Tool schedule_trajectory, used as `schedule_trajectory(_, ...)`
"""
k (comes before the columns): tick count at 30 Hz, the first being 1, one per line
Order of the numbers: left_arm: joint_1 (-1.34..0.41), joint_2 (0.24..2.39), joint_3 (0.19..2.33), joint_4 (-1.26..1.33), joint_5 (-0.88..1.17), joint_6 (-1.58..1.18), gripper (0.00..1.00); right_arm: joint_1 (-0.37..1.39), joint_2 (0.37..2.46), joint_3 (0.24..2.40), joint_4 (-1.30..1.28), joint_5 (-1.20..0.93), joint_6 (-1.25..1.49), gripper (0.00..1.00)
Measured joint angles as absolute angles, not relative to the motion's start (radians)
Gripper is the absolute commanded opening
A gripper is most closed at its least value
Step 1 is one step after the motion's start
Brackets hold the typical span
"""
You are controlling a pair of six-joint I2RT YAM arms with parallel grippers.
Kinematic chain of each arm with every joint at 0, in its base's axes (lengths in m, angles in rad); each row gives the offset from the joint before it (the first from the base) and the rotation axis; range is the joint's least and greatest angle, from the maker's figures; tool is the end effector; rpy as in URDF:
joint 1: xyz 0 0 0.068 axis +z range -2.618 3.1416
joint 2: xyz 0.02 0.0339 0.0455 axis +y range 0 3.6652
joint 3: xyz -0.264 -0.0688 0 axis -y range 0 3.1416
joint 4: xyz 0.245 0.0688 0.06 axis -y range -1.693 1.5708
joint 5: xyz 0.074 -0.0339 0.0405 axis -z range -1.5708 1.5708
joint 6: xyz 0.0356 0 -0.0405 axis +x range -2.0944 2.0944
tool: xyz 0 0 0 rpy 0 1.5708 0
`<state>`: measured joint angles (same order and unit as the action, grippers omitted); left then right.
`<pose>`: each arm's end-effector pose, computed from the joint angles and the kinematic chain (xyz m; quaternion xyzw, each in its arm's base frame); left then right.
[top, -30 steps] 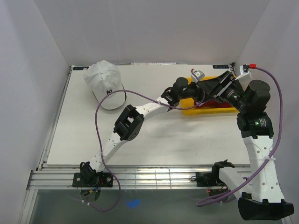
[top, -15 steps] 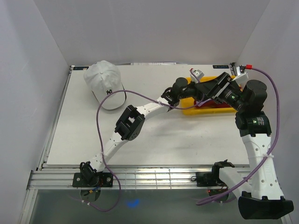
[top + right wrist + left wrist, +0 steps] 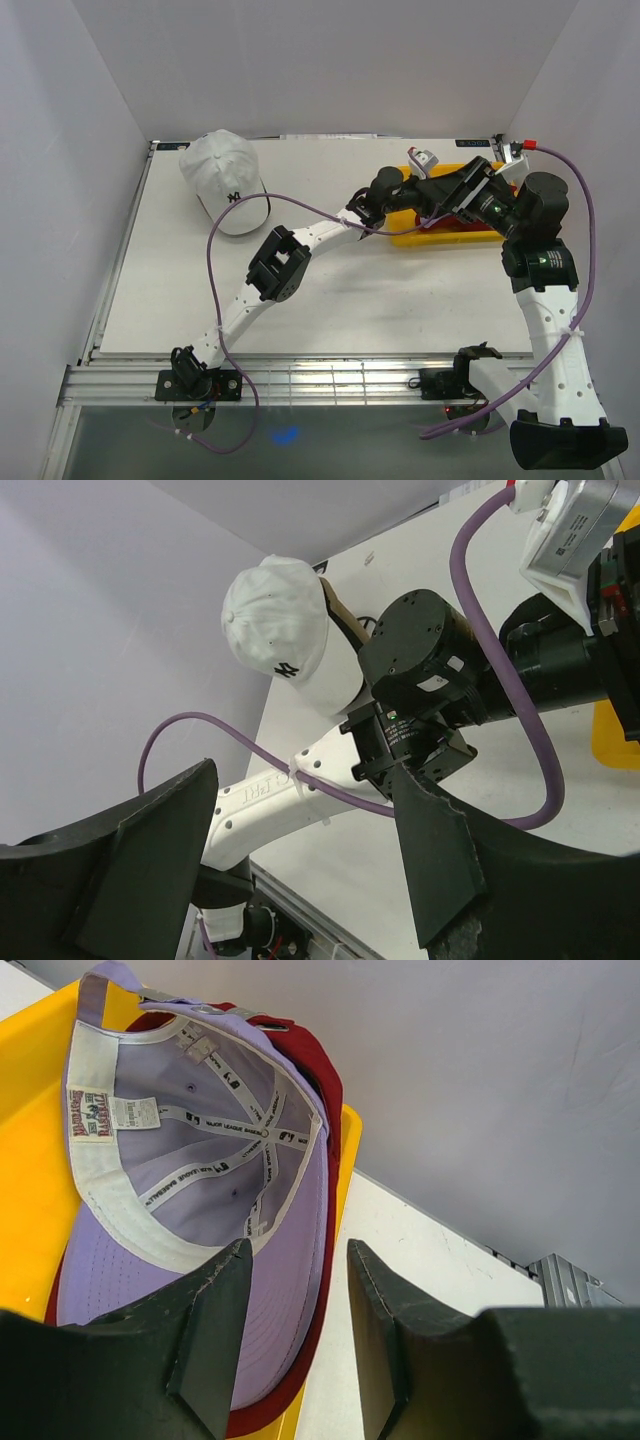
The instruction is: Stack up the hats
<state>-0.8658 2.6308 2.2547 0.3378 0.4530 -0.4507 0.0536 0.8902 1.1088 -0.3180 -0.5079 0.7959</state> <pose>0.3809 -0.4717 0.2043 0.2971 0.6550 -0.5414 0.4356 0.1834 0.0272 0.4200 0.1031 0.7299 0.4374 0.5151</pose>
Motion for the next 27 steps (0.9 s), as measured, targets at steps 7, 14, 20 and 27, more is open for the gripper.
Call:
schedule_trajectory(7, -0.87, 2.632, 2.255, 0.338, 0.453, -0.453, 0.53, 0.054, 0.89, 1.102, -0.315, -0.508, 0.789, 0.76)
schedule_trajectory(14, -0.871, 2.659, 2.255, 0.343, 0.453, -0.462, 0.53, 0.054, 0.89, 1.102, -0.315, -0.508, 0.781, 0.76)
schedule_trajectory(20, -0.874, 2.676, 2.255, 0.342, 0.451, -0.468, 0.53, 0.054, 0.89, 1.102, -0.315, -0.508, 0.778, 0.76)
schedule_trajectory(27, -0.875, 2.677, 2.255, 0.342, 0.421, -0.471, 0.47, 0.054, 0.89, 1.102, -0.315, -0.508, 0.776, 0.76)
